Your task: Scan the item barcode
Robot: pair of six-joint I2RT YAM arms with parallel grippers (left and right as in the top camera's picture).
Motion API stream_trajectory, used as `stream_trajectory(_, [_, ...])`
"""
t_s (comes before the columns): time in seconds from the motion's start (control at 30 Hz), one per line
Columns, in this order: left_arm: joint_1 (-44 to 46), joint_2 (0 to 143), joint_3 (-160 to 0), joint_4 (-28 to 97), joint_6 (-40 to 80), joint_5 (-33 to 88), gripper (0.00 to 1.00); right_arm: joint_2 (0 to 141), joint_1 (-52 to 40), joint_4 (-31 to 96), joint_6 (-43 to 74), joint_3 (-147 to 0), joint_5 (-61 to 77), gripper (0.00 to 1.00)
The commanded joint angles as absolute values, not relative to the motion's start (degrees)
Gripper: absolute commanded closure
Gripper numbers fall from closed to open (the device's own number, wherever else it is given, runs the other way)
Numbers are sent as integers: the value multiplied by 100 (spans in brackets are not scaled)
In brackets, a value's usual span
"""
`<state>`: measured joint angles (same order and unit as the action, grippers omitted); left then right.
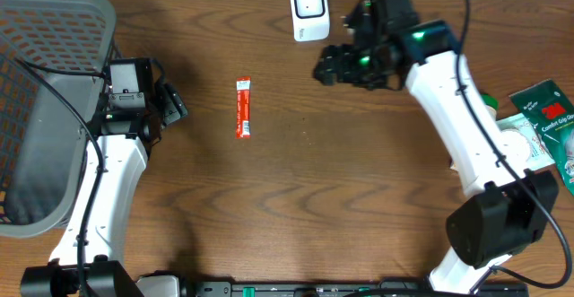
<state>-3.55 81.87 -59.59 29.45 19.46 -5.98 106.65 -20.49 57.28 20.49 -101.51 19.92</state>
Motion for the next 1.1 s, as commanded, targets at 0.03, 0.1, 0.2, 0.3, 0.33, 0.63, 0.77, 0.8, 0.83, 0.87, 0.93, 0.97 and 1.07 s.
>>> stream_trajectory(0.03, [-427, 8158, -6023, 2757, 1959, -707, 15, 10849, -2574, 5452, 2443, -10221, 1776, 15])
stream_trajectory(0.1, [-427, 8158, -6023, 2591, 1959, -711, 15, 10958, -2768, 5317, 2449, -10221, 1682, 18])
stream_trajectory(0.2, [-427, 8158, -6023, 2576, 1975, -626, 15, 11122, -3009, 5118, 2486, -10221, 1522, 18])
stream_trajectory(0.3, [-390, 8169, -6020, 2606, 2018, 75, 17, 11209, -3118, 5026, 2484, -10221, 1461, 18])
stream_trajectory(0.33, [-377, 8182, -6020, 2602, 2012, 309, 21, 11225, -3124, 5017, 2488, -10221, 1400, 19])
stream_trajectory(0.63, [-8, 8565, -6018, 2644, 2143, 947, 76, 11218, -2698, 5216, 2521, -10221, 1356, 26])
stream_trajectory(0.77, [316, 9054, -6018, 2366, 1979, 963, 93, 11218, -2381, 5555, 2331, -10221, 1358, 26])
stream_trajectory(0.8, [412, 9177, -6018, 2263, 1881, 963, 93, 11218, -2305, 5647, 2283, -10221, 1356, 26])
stream_trajectory(0.83, [526, 9306, -6018, 2126, 1844, 954, 93, 11218, -2224, 5745, 2209, -10221, 1358, 25])
stream_trajectory(0.87, [622, 9424, -6018, 1975, 1846, 941, 93, 11218, -2165, 5835, 2165, -10221, 1356, 25])
stream_trajectory(0.93, [781, 9668, -6018, 1549, 1846, 934, 93, 11218, -2049, 5977, 2053, -10221, 1354, 23])
stream_trajectory(0.97, [845, 9800, -6018, 1310, 1850, 845, 93, 11218, -1997, 6031, 2008, -10221, 1356, 24])
stream_trajectory(1.07, [993, 10200, -6018, 622, 1850, 274, 93, 11218, -1872, 6121, 2005, -10221, 1356, 24])
